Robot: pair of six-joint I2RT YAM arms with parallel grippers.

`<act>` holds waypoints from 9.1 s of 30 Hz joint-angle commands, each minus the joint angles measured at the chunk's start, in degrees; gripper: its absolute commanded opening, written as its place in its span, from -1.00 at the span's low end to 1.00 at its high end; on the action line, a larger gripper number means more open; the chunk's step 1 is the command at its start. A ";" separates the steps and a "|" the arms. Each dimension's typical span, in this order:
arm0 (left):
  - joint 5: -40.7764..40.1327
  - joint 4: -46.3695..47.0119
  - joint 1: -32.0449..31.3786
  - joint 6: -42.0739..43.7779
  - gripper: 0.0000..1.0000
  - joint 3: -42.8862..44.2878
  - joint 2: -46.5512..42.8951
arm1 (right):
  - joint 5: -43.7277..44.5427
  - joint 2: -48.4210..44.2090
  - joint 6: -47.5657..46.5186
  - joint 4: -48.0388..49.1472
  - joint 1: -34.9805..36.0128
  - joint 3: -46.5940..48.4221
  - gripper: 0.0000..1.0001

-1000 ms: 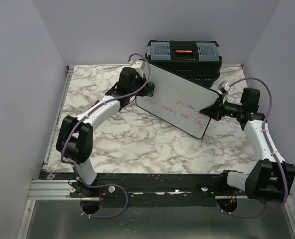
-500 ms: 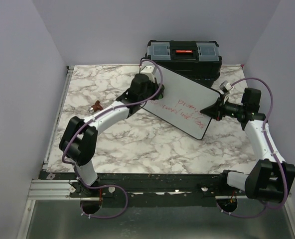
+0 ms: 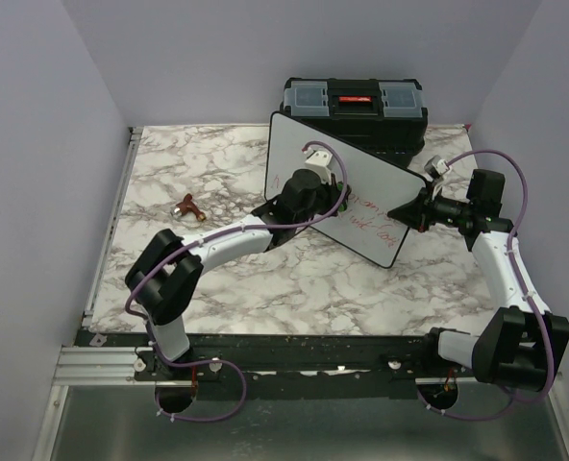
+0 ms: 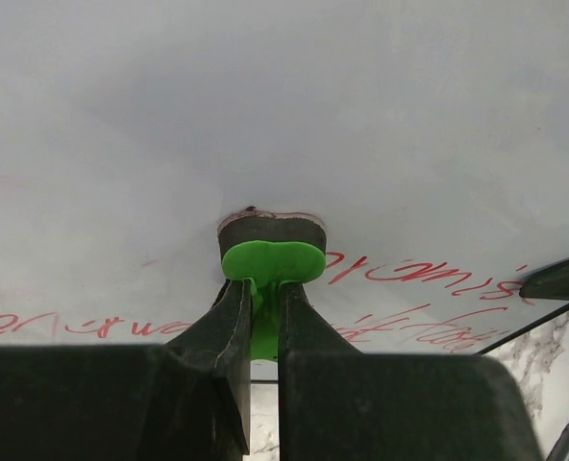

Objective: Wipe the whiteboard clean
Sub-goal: Erase the whiteboard at the whiteboard stand.

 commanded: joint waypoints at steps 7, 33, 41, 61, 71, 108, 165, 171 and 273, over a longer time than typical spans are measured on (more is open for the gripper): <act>-6.24 4.92 10.33 -0.79 -1.00 -9.85 -1.56 | -10.68 -1.34 -3.28 -7.00 3.36 0.41 -0.99; 0.29 5.35 3.02 3.51 -1.00 -4.74 -5.06 | -10.66 -0.85 -3.20 -6.91 3.38 0.28 -0.99; -3.51 7.79 -4.56 2.56 -1.00 -5.60 -1.34 | -10.92 -0.77 -3.01 -6.82 3.38 0.23 -0.99; -4.29 3.71 6.14 7.26 -1.00 -2.75 -2.37 | -10.75 -0.74 -2.88 -6.55 3.38 0.11 -0.99; -4.98 6.12 -2.58 5.90 -1.00 -3.18 -1.16 | -10.66 -0.50 -2.85 -6.58 3.39 0.10 -0.99; -2.61 6.45 -1.08 4.66 -1.00 -5.21 -4.77 | -10.75 -0.61 -2.84 -6.56 3.36 0.12 -0.99; -11.00 3.97 -5.81 1.04 -1.00 -5.67 2.37 | -10.83 -0.81 -2.83 -6.55 3.35 0.12 -0.99; -10.19 2.43 -0.36 4.58 -1.00 -2.65 -1.04 | -10.77 -0.94 -2.86 -6.56 3.41 0.12 -0.99; -1.42 4.13 -10.02 -3.21 -1.00 5.14 4.38 | -10.57 -0.50 -3.14 -6.73 3.35 0.12 -0.99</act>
